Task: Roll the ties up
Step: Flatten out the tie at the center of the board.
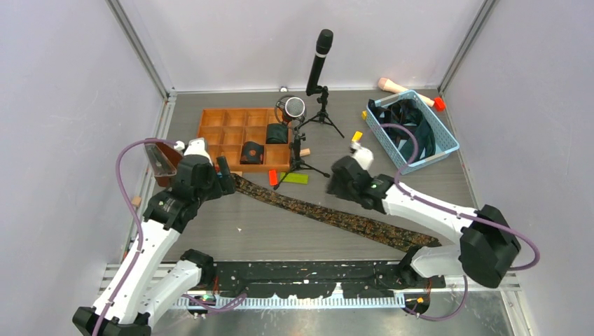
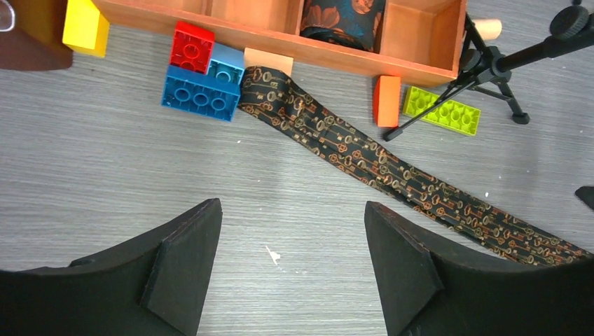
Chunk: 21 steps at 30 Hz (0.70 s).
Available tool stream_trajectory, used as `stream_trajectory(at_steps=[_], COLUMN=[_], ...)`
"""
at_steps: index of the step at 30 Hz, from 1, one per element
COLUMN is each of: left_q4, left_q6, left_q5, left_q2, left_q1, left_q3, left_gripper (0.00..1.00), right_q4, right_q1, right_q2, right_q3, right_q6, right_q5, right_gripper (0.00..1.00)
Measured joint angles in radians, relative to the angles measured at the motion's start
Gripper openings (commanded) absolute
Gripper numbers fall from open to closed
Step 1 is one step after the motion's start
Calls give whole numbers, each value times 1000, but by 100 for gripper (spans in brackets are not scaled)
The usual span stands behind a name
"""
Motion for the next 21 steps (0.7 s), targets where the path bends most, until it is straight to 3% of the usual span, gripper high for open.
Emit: stream_trajectory(at_steps=[3, 6, 12, 21], left_q4=[16, 25, 47, 60], left_q6=[2, 4, 2, -2], left_q5=[10, 17, 36, 69], left_q2=[6, 13, 16, 20], left_q1=[1, 2, 2, 3], left_q3=[-2, -2, -9, -23], left_gripper=[77, 77, 77, 77], right_q4=[-129, -252, -417, -542], right_q1=[-103, -107, -116, -121], right_q2=[-69, -156, -286, -264], right_q3=[-151, -231, -241, -241], right_q6=[85, 178, 348, 436], right_q5=[34, 60, 141, 130], right_gripper=[60, 63, 65, 61])
